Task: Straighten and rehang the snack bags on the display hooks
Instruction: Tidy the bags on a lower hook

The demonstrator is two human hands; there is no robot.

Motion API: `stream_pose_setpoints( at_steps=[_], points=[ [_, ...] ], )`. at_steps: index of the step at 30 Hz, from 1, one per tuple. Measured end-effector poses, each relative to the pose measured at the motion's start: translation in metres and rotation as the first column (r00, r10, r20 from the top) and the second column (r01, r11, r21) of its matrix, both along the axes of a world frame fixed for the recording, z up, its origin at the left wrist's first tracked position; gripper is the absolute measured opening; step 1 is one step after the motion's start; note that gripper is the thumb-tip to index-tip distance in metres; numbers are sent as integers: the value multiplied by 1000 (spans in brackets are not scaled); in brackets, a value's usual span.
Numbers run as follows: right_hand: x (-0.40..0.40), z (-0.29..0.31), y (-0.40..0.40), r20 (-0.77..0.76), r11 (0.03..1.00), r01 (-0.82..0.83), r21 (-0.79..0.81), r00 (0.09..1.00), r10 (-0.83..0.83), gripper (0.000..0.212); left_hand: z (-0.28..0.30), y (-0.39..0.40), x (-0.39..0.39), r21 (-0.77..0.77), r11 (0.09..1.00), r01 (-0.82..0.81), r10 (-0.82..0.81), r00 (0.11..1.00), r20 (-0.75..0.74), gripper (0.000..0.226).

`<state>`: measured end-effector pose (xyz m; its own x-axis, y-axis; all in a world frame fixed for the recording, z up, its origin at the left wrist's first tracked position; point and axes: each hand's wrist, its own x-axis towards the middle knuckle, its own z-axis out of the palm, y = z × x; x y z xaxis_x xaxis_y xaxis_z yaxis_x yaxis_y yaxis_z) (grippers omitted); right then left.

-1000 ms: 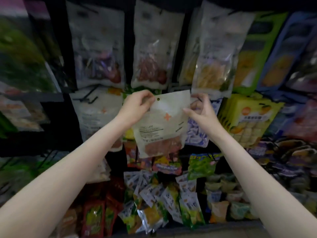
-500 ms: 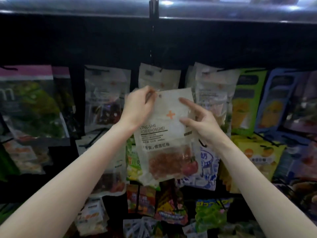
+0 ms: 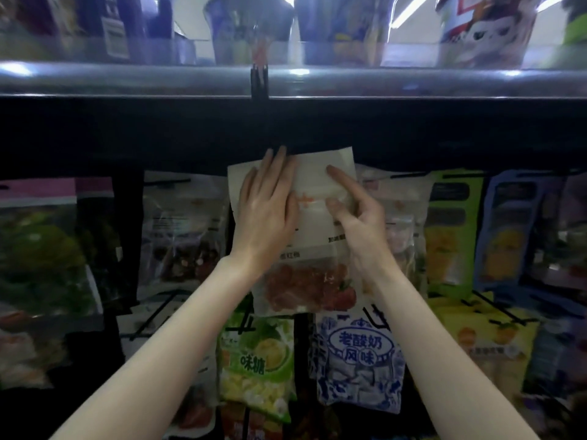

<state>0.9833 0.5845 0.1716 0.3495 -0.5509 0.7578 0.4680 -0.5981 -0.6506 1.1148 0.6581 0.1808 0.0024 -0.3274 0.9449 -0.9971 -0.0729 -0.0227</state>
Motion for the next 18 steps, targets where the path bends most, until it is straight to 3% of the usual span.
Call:
stream_pose_setpoints(
  at_steps=[7,18],
  points=[
    [7,-2,-7,-25,995,-18,102,999,21,40,-5,-6,-4,-3,989,-148,148,989,24,52],
    [4,-6,1,-39,985,-41,168,998,49,40,-15,0,-2,-28,977,-213,215,972,99,51]
  ],
)
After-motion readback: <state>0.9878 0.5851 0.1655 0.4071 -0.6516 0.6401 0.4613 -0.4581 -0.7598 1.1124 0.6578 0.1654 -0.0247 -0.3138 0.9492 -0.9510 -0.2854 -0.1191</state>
